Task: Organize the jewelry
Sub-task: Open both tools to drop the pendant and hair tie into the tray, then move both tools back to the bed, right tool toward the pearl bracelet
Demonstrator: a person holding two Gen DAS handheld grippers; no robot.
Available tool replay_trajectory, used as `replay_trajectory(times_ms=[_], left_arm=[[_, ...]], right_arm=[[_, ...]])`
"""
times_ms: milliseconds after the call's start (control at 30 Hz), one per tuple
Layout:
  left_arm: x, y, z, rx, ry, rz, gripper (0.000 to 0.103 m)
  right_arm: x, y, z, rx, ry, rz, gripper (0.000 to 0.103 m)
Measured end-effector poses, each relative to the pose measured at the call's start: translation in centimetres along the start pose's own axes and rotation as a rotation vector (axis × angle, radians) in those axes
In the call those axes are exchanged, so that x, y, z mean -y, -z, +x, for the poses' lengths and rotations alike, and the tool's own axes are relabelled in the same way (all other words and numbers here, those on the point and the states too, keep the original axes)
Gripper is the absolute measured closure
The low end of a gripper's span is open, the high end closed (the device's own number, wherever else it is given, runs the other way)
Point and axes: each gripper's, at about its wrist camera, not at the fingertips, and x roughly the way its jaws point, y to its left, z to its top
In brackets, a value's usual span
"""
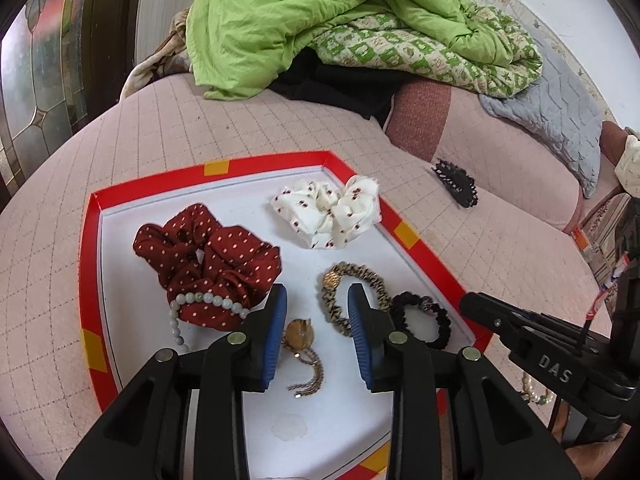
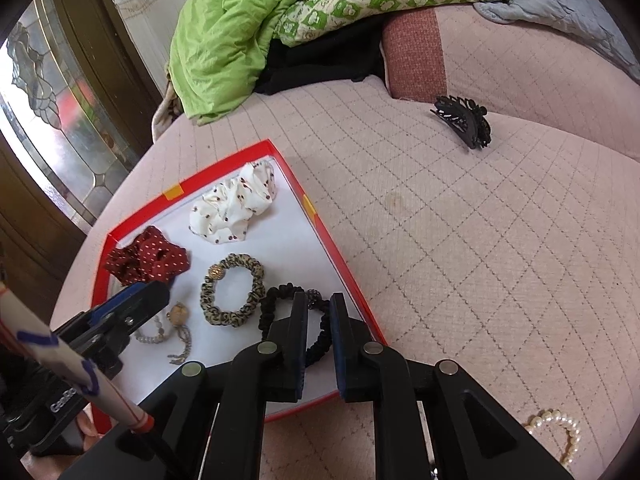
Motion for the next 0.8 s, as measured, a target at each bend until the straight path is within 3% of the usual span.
replay_trajectory(times_ms=[233,500,800], left_arm=[[2.5,-0.2,-1.3,0.051,0.017,0.05,0.073],[7.8,0.8,-2.9,0.105,0.071,0.165,0.073],[14.0,4.6,-2.6,0.037,0.157,0.286,0.073]], right_arm=[[2.3,1.3,-3.1,0.026,-0.023,0.033,0.091],[8.7,4.3,-7.3,0.042,0.005,0.1,0.091],[16.2,8.6,-9.7,0.014,0.051,0.196,0.089]])
